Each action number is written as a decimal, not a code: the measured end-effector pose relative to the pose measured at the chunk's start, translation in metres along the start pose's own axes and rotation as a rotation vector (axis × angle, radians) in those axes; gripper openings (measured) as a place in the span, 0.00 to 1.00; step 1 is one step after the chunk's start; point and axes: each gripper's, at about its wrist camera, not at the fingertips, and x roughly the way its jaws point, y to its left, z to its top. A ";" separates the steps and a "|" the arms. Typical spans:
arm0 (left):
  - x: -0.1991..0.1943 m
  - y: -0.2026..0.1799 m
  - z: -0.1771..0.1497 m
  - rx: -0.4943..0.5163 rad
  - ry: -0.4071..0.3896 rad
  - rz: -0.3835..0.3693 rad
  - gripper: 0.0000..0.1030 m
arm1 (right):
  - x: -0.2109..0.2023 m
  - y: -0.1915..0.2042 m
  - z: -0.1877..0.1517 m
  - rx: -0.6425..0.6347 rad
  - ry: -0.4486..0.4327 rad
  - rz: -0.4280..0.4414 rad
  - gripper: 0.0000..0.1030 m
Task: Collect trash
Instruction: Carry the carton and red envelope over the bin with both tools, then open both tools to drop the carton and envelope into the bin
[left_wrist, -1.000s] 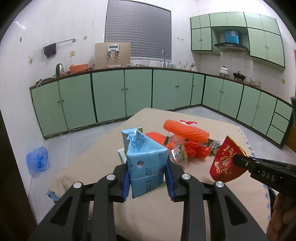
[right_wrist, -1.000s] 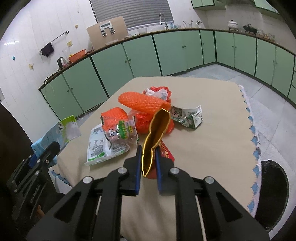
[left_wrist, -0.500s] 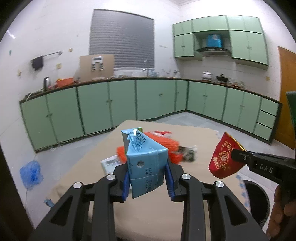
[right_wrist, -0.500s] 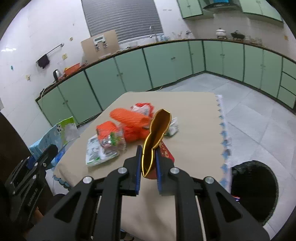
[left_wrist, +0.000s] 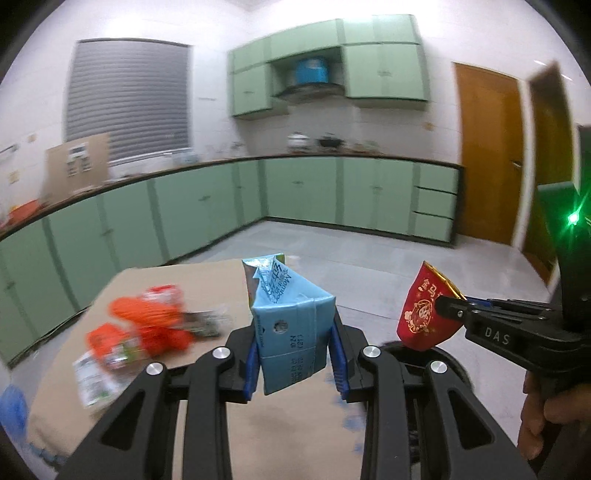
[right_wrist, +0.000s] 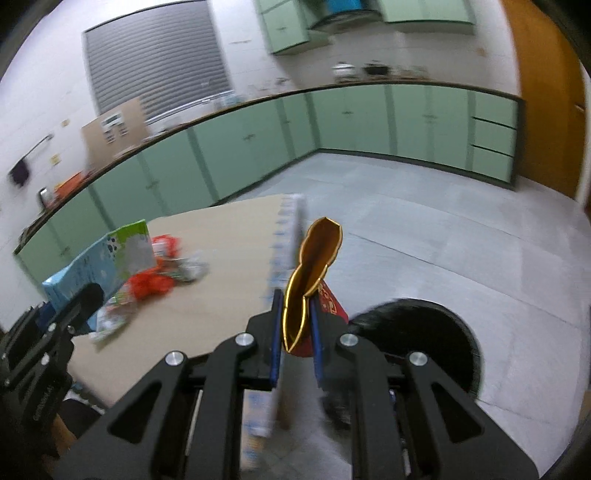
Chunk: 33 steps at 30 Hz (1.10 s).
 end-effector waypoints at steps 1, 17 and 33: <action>0.008 -0.011 0.000 0.008 0.012 -0.031 0.31 | 0.002 -0.018 -0.004 0.025 0.006 -0.027 0.12; 0.174 -0.153 -0.045 0.150 0.336 -0.290 0.31 | 0.092 -0.170 -0.065 0.269 0.160 -0.201 0.13; 0.226 -0.155 -0.060 0.143 0.466 -0.340 0.50 | 0.095 -0.186 -0.059 0.334 0.163 -0.241 0.28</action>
